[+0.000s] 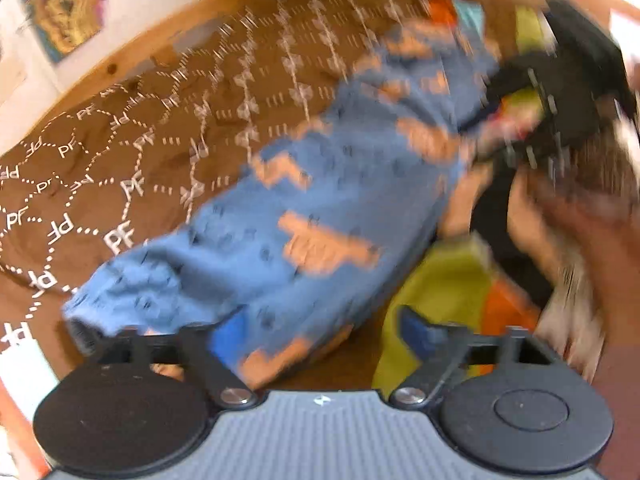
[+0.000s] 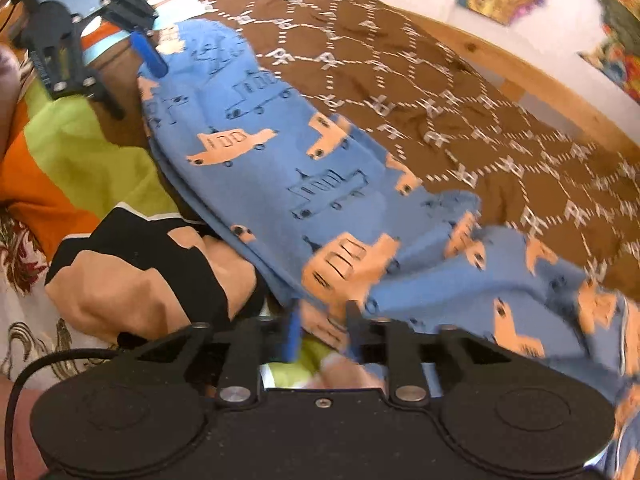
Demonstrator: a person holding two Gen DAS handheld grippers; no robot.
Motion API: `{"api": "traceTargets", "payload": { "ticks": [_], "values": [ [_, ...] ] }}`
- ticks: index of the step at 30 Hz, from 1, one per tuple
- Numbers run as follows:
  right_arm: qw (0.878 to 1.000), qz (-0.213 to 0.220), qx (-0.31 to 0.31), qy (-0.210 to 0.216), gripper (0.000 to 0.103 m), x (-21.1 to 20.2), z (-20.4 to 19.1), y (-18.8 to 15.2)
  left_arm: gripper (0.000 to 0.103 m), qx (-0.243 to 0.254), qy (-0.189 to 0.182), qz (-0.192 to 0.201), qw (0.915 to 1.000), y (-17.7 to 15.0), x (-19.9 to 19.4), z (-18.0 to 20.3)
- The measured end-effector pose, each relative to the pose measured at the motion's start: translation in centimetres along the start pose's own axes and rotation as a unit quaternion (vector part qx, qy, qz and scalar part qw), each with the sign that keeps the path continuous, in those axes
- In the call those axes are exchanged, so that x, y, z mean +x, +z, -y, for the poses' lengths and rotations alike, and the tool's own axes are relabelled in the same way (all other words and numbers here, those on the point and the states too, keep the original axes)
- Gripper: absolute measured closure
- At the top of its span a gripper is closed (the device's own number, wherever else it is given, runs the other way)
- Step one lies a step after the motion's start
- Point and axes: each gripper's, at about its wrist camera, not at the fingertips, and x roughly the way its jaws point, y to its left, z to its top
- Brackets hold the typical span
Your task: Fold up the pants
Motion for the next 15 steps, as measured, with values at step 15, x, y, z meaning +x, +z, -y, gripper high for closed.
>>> {"api": "traceTargets", "payload": {
  "ticks": [15],
  "values": [
    [0.885,0.082,0.451,-0.077,0.013,-5.4,15.7,-7.0,0.013,-0.082,-0.045,0.156,0.9833,13.2,10.9,11.3]
  ]
}}
